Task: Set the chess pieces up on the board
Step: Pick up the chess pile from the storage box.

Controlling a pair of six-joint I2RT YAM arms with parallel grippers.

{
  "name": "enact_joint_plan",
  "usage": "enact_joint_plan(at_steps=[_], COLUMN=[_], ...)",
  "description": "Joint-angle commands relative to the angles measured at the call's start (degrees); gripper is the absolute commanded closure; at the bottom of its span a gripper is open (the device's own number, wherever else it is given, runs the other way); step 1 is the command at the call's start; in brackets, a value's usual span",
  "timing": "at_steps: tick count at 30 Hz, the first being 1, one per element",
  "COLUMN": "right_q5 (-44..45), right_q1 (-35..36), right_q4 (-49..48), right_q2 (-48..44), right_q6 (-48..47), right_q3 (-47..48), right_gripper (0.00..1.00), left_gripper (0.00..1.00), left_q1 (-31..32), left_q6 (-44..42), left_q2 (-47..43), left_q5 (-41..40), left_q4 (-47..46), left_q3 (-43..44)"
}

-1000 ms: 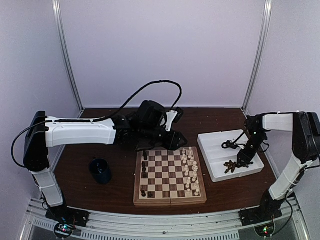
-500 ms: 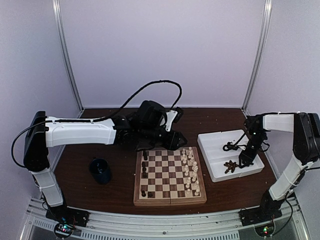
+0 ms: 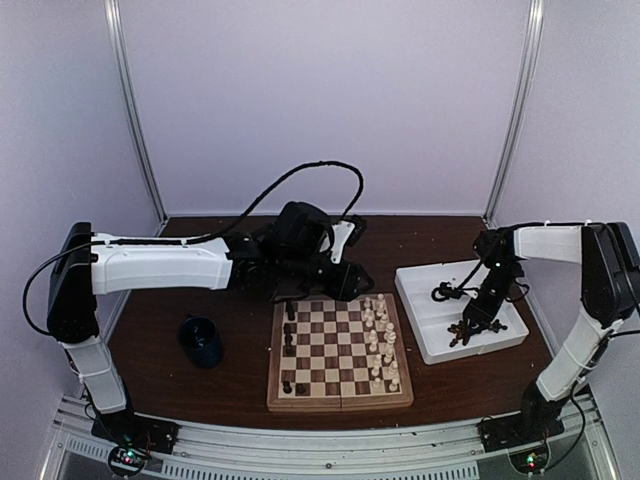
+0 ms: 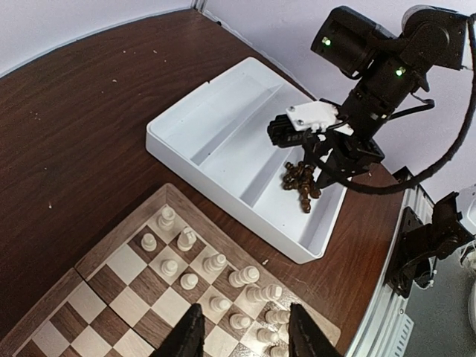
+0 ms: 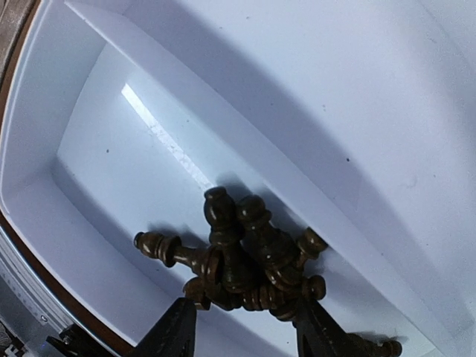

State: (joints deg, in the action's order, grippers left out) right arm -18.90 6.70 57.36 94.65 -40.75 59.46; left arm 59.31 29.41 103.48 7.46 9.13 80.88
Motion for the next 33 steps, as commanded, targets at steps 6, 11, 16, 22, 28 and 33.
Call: enact_joint_plan(at_steps=[6, 11, 16, 22, 28, 33], right_q5=[12.0, 16.7, 18.5, 15.5, 11.3, 7.4], right_q1=[2.9, 2.9, 2.6, 2.4, 1.5, 1.3], right_q4=[-5.1, -5.3, -6.5, -6.0, -7.6, -6.8], right_q2=[2.5, 0.9, 0.9, 1.3, -0.7, -7.2], right_q6=[4.9, 4.9, 5.9, 5.2, 2.5, 1.3], right_q3=[-2.2, -4.1, -4.2, -3.5, -5.7, -5.5], right_gripper=[0.48, 0.44, 0.46, 0.71, 0.85, 0.89], left_gripper=[0.62, 0.62, 0.62, 0.62, 0.62, 0.62], left_q1=[0.1, 0.0, 0.1, 0.1, 0.1, 0.1], left_q6=[-0.8, -0.8, -0.8, -0.8, -0.5, 1.1], left_q2=[-2.3, -1.5, -1.3, -1.8, -1.5, 0.2], left_q5=[-1.5, -1.0, -0.8, -1.1, -0.4, 1.8], left_q4=[-0.6, -0.9, -1.0, -0.7, -1.8, -3.8], left_q3=[-1.1, -0.4, -0.4, -1.0, -1.5, -0.4])
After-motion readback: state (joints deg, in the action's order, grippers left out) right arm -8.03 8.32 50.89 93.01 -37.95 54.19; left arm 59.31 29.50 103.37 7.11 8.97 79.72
